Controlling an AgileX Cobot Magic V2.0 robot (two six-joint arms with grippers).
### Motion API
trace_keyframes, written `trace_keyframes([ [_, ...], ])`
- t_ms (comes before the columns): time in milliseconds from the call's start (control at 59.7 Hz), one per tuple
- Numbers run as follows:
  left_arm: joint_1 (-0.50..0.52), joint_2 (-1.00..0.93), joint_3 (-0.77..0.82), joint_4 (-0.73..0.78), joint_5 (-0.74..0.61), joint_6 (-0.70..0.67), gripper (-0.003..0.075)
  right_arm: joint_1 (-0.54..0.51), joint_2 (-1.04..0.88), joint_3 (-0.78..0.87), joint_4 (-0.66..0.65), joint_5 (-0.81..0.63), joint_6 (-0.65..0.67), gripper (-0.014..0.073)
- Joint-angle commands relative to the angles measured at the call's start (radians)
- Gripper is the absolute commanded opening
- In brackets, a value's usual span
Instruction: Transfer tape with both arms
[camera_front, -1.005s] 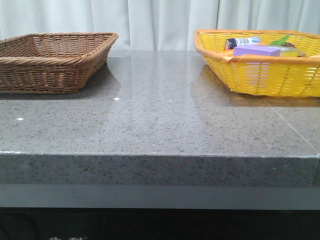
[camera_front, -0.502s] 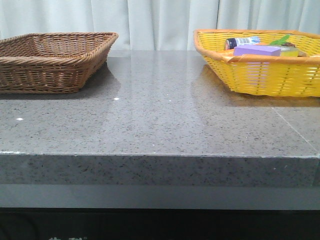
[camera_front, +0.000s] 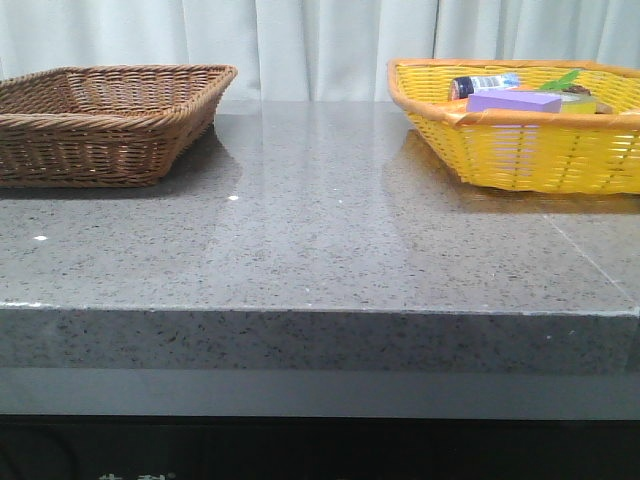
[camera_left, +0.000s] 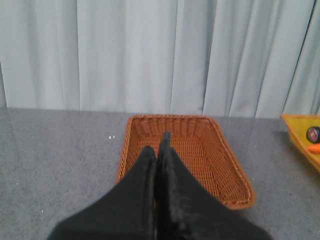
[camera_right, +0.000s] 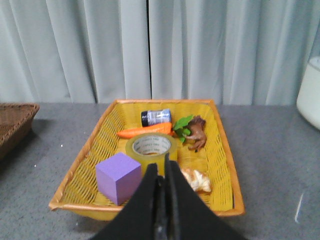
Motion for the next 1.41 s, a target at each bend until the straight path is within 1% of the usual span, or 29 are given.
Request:
trace_keyframes([
  [0, 0.001, 0.079, -0.046, -0.01, -0.008, -0.011, -0.002, -0.005, 0.07, -0.055, 0.02, -0.005, -0.001, -0.0069],
  [117, 0.001, 0.139, -0.046, -0.01, 0.031, -0.011, -0.002, -0.005, 0.132, -0.057, 0.034, 0.041, -0.001, -0.0069],
  [184, 0.001, 0.163, -0.035, -0.01, 0.014, -0.011, -0.002, -0.005, 0.163, -0.056, 0.035, 0.071, -0.001, -0.0069],
  [586, 0.001, 0.279, -0.001, 0.001, 0.022, -0.009, -0.0012, -0.005, 0.281, -0.055, 0.033, 0.092, -0.005, -0.006],
  [620, 0.001, 0.285, -0.001, 0.001, 0.02, -0.001, 0.0011, -0.005, 0.284, -0.055, 0.032, 0.093, -0.005, -0.0036],
  [670, 0.001, 0.292, -0.001, 0.001, 0.018, 0.0, 0.0083, -0.005, 0.29, -0.055, 0.032, 0.095, -0.008, 0.0026],
  [720, 0.001, 0.294, -0.001, 0.001, 0.012, 0.0, 0.0175, -0.005, 0.29, -0.055, 0.032, 0.095, -0.008, 0.0118],
  [754, 0.001, 0.294, -0.001, 0.001, 0.009, 0.0, 0.0253, -0.005, 0.293, -0.055, 0.031, 0.095, -0.008, 0.0211],
  [770, 0.001, 0.294, -0.001, 0.001, 0.004, 0.0, 0.03, -0.005, 0.293, -0.055, 0.031, 0.095, -0.008, 0.0244],
  [787, 0.001, 0.294, -0.001, 0.001, 0.001, 0.0, 0.0331, -0.005, 0.293, -0.055, 0.031, 0.095, -0.008, 0.0276],
  [804, 0.001, 0.294, -0.001, 0.001, -0.002, 0.0, 0.0374, -0.005, 0.293, -0.055, 0.031, 0.095, -0.008, 0.0324],
  [854, 0.001, 0.294, -0.001, 0.001, -0.011, 0.0, 0.0451, -0.005, 0.293, -0.055, 0.031, 0.095, -0.008, 0.0435],
  [871, 0.001, 0.294, -0.001, 0.001, -0.013, 0.0, 0.0472, -0.005, 0.293, -0.055, 0.031, 0.096, -0.008, 0.0456],
  [904, 0.001, 0.296, -0.001, 0.001, -0.013, 0.0, 0.0491, -0.005, 0.293, -0.055, 0.031, 0.098, -0.008, 0.05],
  [938, 0.001, 0.295, -0.001, 0.001, -0.013, 0.0, 0.0496, -0.005, 0.293, -0.055, 0.031, 0.101, -0.008, 0.0524],
  [1072, -0.014, 0.295, -0.001, -0.002, -0.025, 0.0, 0.0495, -0.005, 0.294, -0.059, 0.028, 0.1, -0.008, 0.0526],
  [1189, -0.079, 0.295, -0.001, -0.004, -0.047, 0.007, 0.0495, -0.005, 0.321, -0.091, 0.016, 0.112, 0.001, 0.0526],
  [1289, -0.164, 0.295, -0.009, -0.01, -0.045, 0.045, 0.0495, -0.006, 0.376, -0.147, -0.005, 0.13, 0.026, 0.0526],
  [1390, -0.251, 0.295, -0.023, -0.011, -0.048, 0.046, 0.0495, -0.006, 0.456, -0.215, -0.021, 0.165, 0.054, 0.0526],
])
